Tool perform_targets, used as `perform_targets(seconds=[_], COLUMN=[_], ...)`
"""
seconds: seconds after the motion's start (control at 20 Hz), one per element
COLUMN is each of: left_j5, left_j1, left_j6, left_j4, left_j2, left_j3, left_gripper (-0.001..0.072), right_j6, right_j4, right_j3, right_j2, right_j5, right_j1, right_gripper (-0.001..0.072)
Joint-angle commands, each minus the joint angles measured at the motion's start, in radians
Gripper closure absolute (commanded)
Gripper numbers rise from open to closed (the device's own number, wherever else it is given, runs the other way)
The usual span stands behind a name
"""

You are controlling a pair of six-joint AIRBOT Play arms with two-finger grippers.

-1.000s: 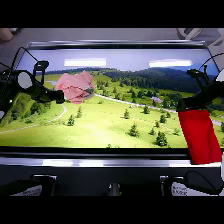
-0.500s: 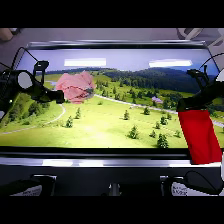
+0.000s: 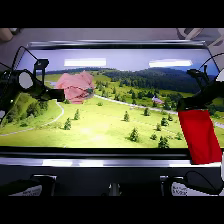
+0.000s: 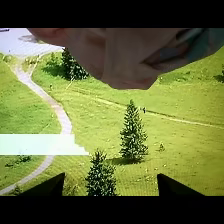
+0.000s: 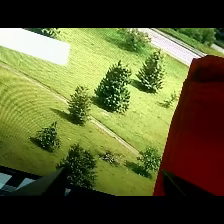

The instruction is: Fold the shirts.

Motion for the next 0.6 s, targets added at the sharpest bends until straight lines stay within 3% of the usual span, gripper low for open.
perform_targets(seconds=[0.0, 0.1, 0.2, 0.3, 0.35, 0.45, 0.55], left_j5=[0.117, 0.197, 0.287, 0.399, 0.381, 0.212, 0.103], left_j1=[0.000, 0.002, 0.002, 0.004, 0.016, 0.058, 0.085], left_j6=[-0.016, -0.026, -0.141, -0.161, -0.161, -0.160, -0.110], left_j4=[-0.015, -0.012, -0.012, -0.013, -0.013, -0.031, -0.114], left_j2=[-0.017, -0.035, -0.071, -0.131, -0.180, -0.333, -0.473], left_j3=[0.000, 0.000, -0.001, 0.008, 0.039, 0.155, 0.264], left_gripper=[-0.0013, -0.0013, -0.0013, -0.0013, -0.0013, -0.0013, -0.0013], right_j6=[0.003, 0.002, 0.002, 0.002, 0.003, 0.003, 0.001], right_j4=[0.000, 0.000, 0.000, 0.000, 0.002, 0.027, 0.067], right_j3=[0.000, 0.000, 0.000, 0.000, 0.000, 0.000, 0.000], right_j2=[-0.001, -0.001, -0.001, -0.001, -0.001, -0.002, -0.002], right_j5=[-0.066, -0.141, -0.195, -0.240, -0.266, -0.282, -0.271], right_j1=[0.001, 0.001, 0.001, 0.001, 0.001, 0.001, 0.001], right_gripper=[0.0106, 0.0106, 0.0104, 0.0102, 0.0097, 0.0021, 0.0013])
